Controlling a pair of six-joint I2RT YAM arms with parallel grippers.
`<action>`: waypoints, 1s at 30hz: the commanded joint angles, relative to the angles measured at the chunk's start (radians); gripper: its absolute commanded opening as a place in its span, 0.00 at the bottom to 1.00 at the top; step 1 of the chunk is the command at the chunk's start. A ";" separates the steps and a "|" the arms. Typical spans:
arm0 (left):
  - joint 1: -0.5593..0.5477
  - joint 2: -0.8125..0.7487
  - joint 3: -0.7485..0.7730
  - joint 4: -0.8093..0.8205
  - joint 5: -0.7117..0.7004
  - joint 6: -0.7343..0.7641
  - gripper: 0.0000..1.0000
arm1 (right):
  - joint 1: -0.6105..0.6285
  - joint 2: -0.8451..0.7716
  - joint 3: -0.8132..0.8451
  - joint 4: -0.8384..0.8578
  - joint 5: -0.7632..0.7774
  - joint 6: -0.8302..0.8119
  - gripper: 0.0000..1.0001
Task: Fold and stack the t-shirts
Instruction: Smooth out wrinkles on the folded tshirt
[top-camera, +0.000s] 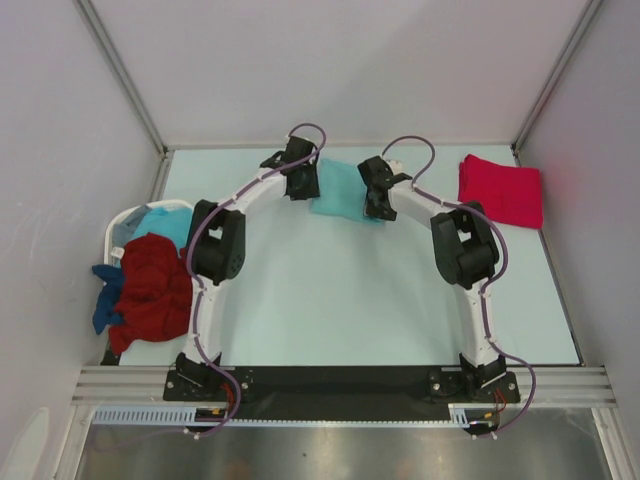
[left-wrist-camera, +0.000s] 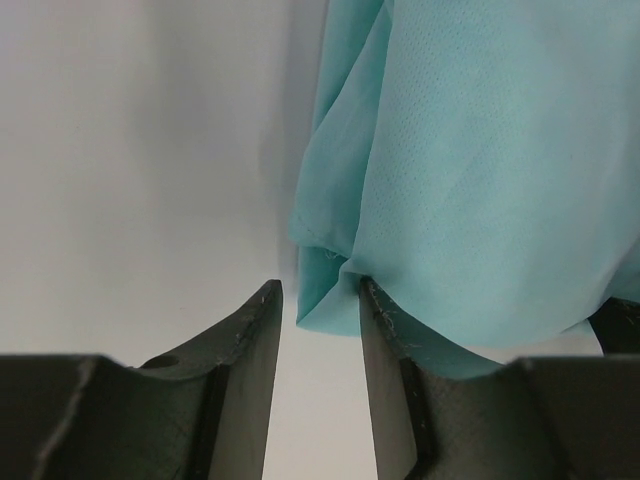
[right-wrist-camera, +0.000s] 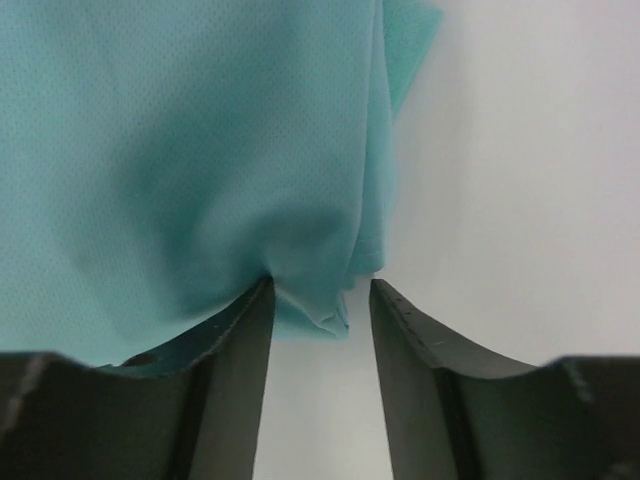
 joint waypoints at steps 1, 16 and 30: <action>0.007 -0.001 0.039 -0.004 0.030 -0.020 0.41 | -0.002 0.019 0.049 0.003 -0.005 -0.004 0.45; 0.007 -0.064 -0.075 0.022 0.027 -0.031 0.33 | 0.009 -0.005 0.027 -0.008 0.012 0.003 0.33; 0.005 -0.040 -0.049 0.032 0.047 -0.040 0.42 | 0.012 -0.017 0.003 0.000 0.013 0.002 0.36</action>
